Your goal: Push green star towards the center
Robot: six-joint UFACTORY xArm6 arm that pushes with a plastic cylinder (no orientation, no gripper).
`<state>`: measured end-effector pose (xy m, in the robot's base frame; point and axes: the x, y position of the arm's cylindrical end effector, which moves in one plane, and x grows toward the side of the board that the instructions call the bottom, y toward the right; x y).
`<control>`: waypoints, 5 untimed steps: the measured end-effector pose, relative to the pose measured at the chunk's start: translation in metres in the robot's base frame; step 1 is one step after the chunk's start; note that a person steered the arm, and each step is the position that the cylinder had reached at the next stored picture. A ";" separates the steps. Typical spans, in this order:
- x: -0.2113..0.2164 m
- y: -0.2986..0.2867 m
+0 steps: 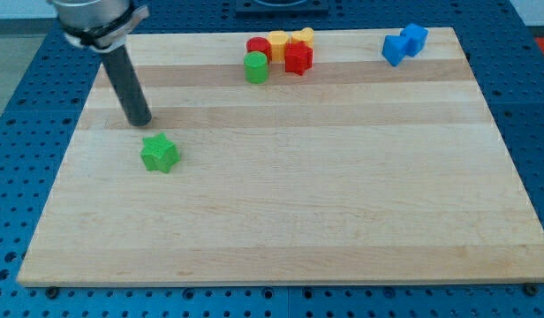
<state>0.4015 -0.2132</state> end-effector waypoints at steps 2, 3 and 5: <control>0.059 -0.001; 0.065 0.016; 0.065 0.080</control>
